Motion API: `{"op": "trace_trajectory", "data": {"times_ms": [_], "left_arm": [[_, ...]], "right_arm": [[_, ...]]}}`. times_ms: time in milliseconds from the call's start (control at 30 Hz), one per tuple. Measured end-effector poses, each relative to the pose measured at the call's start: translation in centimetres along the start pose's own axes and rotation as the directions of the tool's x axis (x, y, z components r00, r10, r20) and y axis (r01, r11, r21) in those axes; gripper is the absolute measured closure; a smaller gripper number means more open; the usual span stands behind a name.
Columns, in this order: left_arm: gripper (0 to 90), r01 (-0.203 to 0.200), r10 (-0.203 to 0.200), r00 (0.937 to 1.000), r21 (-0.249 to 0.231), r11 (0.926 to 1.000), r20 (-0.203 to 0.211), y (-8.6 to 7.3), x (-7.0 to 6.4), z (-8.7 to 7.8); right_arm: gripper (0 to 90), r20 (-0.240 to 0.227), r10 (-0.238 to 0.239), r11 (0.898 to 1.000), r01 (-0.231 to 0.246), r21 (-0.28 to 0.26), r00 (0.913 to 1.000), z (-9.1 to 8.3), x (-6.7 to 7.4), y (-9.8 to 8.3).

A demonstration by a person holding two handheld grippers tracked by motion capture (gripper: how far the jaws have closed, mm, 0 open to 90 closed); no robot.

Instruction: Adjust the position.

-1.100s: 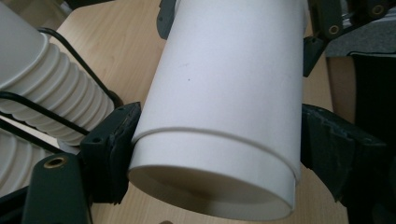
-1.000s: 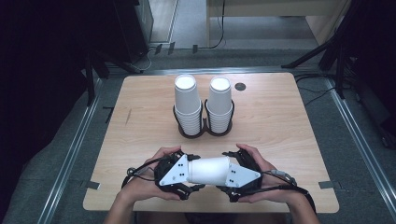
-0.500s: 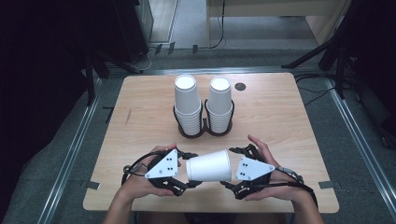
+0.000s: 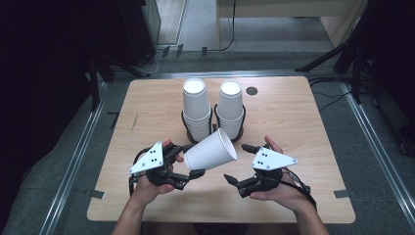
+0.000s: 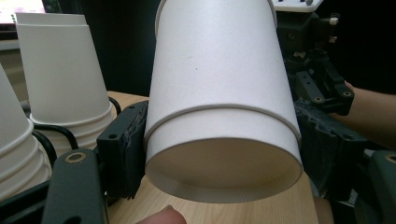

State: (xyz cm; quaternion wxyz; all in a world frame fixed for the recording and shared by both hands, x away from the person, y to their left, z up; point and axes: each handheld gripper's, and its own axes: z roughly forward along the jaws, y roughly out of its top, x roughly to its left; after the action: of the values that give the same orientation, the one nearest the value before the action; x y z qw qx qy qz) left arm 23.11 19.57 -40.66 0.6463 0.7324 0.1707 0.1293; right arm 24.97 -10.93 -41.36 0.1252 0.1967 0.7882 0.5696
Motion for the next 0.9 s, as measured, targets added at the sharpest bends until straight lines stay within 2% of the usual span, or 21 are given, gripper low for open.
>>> {"op": "trace_trajectory", "data": {"times_ms": [67,100,133,167,267,433,533,667,700,767,800,867,900], "left_arm": [[25.0,0.007,-0.006,1.0000,-0.013,0.9999,0.005,-0.2,0.0,0.3],[25.0,0.007,-0.006,1.0000,-0.013,0.9999,0.005,-0.2,0.0,0.3],[25.0,0.007,-0.007,0.9999,-0.020,0.9998,0.009,-0.3,-0.1,0.4],[25.0,-0.001,0.002,0.9999,-0.030,0.9996,0.010,-0.4,-0.3,0.6],[24.9,-0.012,0.012,0.9999,-0.043,0.9990,0.005,-0.6,-0.5,0.9],[24.9,-0.018,0.018,0.9998,-0.055,0.9983,0.001,-0.8,-0.6,1.2],[24.9,-0.031,0.031,0.9995,-0.052,0.9982,-0.003,-1.0,-0.9,1.5],[24.7,-0.044,0.043,0.9990,-0.055,0.9975,-0.015,-1.4,-1.2,2.0],[24.7,-0.049,0.048,0.9986,-0.054,0.9973,-0.020,-1.4,-1.2,2.1],[24.5,-0.053,0.052,0.9983,-0.057,0.9970,-0.025,-1.5,-1.3,2.1],[24.3,-0.057,0.056,0.9981,-0.055,0.9969,-0.026,-1.5,-1.2,2.1],[24.0,-0.058,0.057,0.9981,-0.047,0.9972,-0.024,-1.6,-1.2,2.1],[23.8,-0.060,0.059,0.9980,-0.037,0.9975,-0.025,-1.6,-1.2,2.1]], "right_arm": [[1.1,-0.023,0.043,0.999,-0.044,-0.025,0.9988,0.1,0.1,0.2],[1.1,-0.023,0.043,0.999,-0.044,-0.025,0.9988,0.1,0.1,0.2],[1.1,-0.029,0.071,0.997,-0.072,-0.041,0.9971,0.2,0.2,0.4],[0.5,-0.045,0.114,0.991,-0.117,-0.064,0.9925,0.4,0.3,0.6],[0.0,-0.082,0.201,0.973,-0.208,-0.098,0.9762,0.4,0.1,0.8],[0.0,-0.165,0.315,0.927,-0.340,-0.157,0.9345,0.3,-0.4,0.9],[0.0,-0.211,0.377,0.893,-0.415,-0.175,0.9016,0.2,-0.6,0.9],[2.5,-0.235,0.422,0.863,-0.467,-0.190,0.8755,0.2,-0.8,0.9],[3.2,-0.245,0.438,0.853,-0.486,-0.193,0.8652,0.2,-1.0,0.8],[4.7,-0.272,0.475,0.826,-0.530,-0.189,0.8370,0.2,-1.3,0.6],[5.4,-0.281,0.480,0.821,-0.539,-0.191,0.8310,0.2,-1.4,0.5],[6.4,-0.272,0.476,0.824,-0.532,-0.194,0.8365,0.2,-1.3,0.4],[7.0,-0.265,0.468,0.829,-0.522,-0.200,0.8432,0.2,-1.2,0.5]]}}
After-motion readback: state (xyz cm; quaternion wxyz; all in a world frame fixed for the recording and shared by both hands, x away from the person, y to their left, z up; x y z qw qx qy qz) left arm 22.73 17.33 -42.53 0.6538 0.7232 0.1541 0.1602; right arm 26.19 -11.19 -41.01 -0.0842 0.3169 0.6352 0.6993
